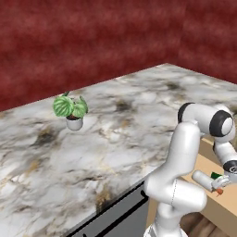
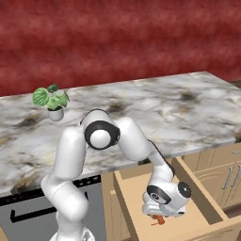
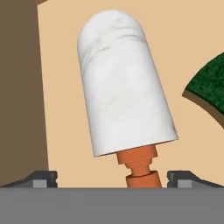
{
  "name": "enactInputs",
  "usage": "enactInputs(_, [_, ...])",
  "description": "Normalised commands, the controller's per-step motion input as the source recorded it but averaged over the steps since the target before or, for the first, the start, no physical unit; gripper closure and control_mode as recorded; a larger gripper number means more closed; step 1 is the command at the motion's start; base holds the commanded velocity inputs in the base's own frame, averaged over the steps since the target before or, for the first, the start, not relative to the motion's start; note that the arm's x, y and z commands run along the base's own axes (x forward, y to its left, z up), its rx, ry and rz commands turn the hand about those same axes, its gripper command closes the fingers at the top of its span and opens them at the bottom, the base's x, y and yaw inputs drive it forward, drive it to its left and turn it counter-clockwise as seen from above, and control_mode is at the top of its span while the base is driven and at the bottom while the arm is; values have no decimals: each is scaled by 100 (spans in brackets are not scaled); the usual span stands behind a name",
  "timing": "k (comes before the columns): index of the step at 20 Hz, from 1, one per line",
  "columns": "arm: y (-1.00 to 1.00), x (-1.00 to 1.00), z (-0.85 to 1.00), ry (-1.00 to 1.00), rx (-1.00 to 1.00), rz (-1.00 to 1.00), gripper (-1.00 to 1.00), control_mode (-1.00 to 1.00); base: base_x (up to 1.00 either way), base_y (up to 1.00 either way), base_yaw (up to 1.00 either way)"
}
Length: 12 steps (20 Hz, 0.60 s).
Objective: Restock the sink supplies by placing the sponge and soap dispenser on the counter and next to the sink. Make sure the soap dispenser is upright.
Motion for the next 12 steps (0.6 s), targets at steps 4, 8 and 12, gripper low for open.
enactInputs(4, [-16, 7, -9, 3, 0, 0, -100, -100, 0, 0, 0])
enactInputs(8, [-11, 0, -33, 3, 0, 0, -100, -100, 0, 0, 0])
enactInputs(12, [-1, 0, -39, 4, 0, 0, -100, -100, 0, 0, 0])
